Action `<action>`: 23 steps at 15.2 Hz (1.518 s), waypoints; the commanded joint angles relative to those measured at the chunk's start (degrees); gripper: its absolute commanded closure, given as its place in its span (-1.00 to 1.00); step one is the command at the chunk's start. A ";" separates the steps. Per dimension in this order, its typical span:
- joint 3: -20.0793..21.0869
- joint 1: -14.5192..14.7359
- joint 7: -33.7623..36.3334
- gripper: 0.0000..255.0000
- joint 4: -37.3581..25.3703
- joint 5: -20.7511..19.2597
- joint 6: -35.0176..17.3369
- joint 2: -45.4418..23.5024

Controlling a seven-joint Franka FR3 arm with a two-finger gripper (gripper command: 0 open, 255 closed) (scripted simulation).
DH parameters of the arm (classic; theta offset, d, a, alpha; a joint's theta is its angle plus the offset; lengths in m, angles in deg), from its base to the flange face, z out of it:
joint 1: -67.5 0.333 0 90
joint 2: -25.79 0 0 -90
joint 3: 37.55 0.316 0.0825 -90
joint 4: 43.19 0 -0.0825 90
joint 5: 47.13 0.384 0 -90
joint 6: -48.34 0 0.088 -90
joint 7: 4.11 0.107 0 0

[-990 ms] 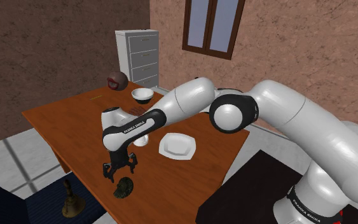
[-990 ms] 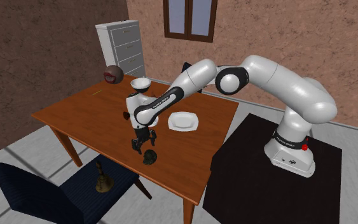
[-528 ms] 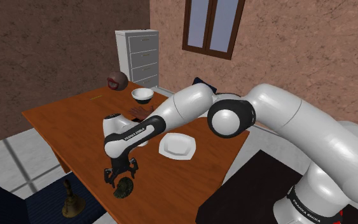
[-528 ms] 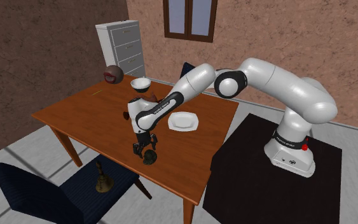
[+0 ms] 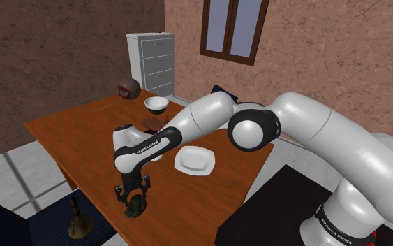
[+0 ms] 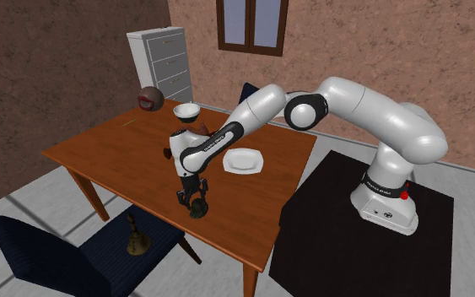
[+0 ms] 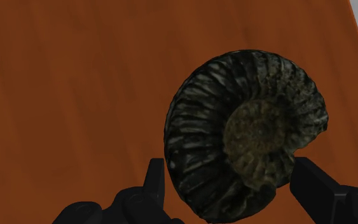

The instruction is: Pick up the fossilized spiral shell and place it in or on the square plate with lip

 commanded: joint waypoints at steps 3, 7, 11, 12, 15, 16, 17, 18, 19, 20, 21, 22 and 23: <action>0.00 0.01 0.00 1.00 -0.03 0.00 0.02 -0.05; 0.01 0.00 0.00 1.00 0.09 0.00 -0.03 0.02; 0.28 -0.44 0.30 1.00 2.47 0.16 0.58 3.00; 0.35 -0.54 0.37 1.00 3.00 0.20 0.77 3.72; 0.56 -0.83 0.57 1.00 4.42 0.34 1.42 5.78; 0.63 -0.92 0.64 1.00 4.85 0.39 1.65 6.44; 0.70 -1.01 0.70 1.00 5.29 0.44 1.89 7.11; 0.78 -1.09 0.76 1.00 5.63 0.49 2.17 7.73; 0.85 -1.18 0.83 1.00 5.99 0.54 2.44 8.37; 0.92 -1.26 0.89 1.00 6.33 0.60 2.72 8.99; 0.99 -1.34 0.95 1.00 6.64 0.65 3.02 9.60; 1.07 -1.42 1.01 1.00 6.94 0.71 3.32 10.20; 1.14 -1.50 1.07 1.00 7.21 0.76 3.63 10.79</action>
